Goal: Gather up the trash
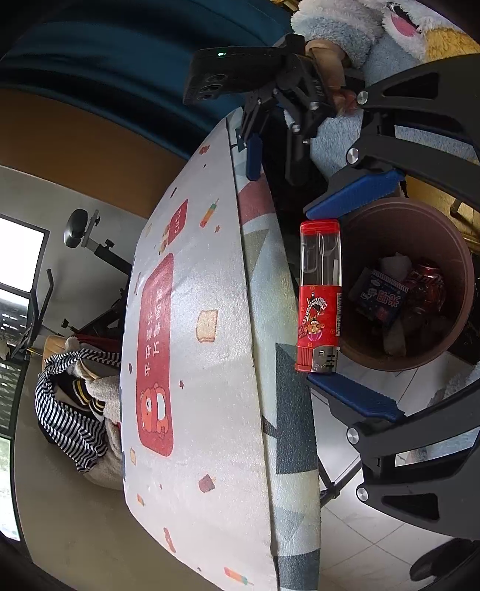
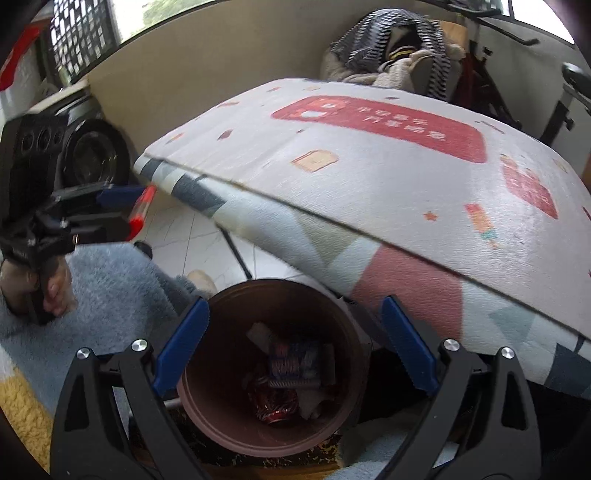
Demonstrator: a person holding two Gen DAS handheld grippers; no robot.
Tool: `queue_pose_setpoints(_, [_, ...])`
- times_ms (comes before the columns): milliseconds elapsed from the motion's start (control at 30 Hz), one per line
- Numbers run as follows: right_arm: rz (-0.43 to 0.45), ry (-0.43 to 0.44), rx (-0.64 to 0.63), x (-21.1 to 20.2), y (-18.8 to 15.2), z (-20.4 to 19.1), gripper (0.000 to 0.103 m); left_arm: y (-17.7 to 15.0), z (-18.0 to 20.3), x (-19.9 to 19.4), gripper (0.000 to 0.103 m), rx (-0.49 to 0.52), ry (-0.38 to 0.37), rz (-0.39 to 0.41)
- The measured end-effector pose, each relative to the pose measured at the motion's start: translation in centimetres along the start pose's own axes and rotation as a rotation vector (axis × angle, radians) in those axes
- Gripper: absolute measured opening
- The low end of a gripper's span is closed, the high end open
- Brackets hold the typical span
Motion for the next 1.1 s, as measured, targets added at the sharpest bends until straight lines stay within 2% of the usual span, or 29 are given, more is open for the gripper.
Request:
queue_pose_setpoints(133, [0.075,-0.031,0.076,-1.1,-0.1,1.2,0.093,-0.3,1.9,1.1,0.081,0.075,-0.009,-0.029])
queue_pose_setpoints(367, [0.111,-0.055,0.135,-2.2,-0.1,2.4,0.093,-1.0,3.6,3.2,0.081,0.14,-0.021,-0.087])
queue_pose_setpoints(767, [0.138,-0.064,0.199,-3.6,0.4,4.8,0.094,-1.3,3.2,4.0,0.082,0.12,-0.027,-0.12])
queue_pose_setpoints(833, [0.131,-0.064,0.197,-3.6,0.4,4.9,0.094,-1.2,3.2,4.0,0.093,0.116,-0.024,-0.122])
queue_pose_setpoints(900, [0.126,-0.067,0.197,-3.5,0.5,4.9,0.094,-1.1,3.1,4.0,0.097,0.111,-0.016,-0.118])
queue_pose_setpoints(1100, [0.127,-0.076,0.203,-3.6,0.4,4.6,0.094,-0.9,2.3,3.9,0.097,0.072,-0.008,-0.112])
Point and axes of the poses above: each gripper's, at about its wrist camera, not at the fingertips, and x roughly the way its jaws point, z to its right, y to its top, the point moved 4 cm from there along x, roughly the way its jaws point, and after that the axes turned 10 degrees about y, right-handed, at the moved point
